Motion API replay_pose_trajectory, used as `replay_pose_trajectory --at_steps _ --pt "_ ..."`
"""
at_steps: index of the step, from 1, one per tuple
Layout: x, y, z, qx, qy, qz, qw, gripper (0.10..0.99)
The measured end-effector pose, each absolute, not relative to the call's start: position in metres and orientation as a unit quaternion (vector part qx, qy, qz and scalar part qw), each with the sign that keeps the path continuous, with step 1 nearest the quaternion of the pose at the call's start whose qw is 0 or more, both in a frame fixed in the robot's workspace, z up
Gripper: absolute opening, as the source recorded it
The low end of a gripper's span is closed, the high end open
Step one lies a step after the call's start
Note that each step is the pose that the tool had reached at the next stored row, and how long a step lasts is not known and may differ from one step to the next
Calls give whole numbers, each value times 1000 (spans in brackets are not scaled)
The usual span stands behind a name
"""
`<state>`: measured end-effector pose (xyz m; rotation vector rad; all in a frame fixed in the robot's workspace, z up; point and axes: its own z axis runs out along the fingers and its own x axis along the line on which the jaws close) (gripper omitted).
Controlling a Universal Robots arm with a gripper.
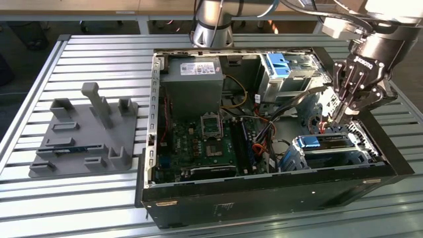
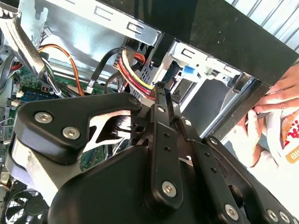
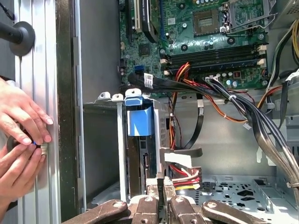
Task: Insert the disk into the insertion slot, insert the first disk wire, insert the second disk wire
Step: 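Insert the first disk wire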
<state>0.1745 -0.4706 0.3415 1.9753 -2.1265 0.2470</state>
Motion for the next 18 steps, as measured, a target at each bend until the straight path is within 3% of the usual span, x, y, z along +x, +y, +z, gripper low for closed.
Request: replay_pose_trajectory --at_steps 6,12,18 --pt "174 -471 342 679 -720 86 110 165" --pt "174 -475 343 683 -723 63 85 165" --pt "173 -482 348 683 -724 61 77 165"
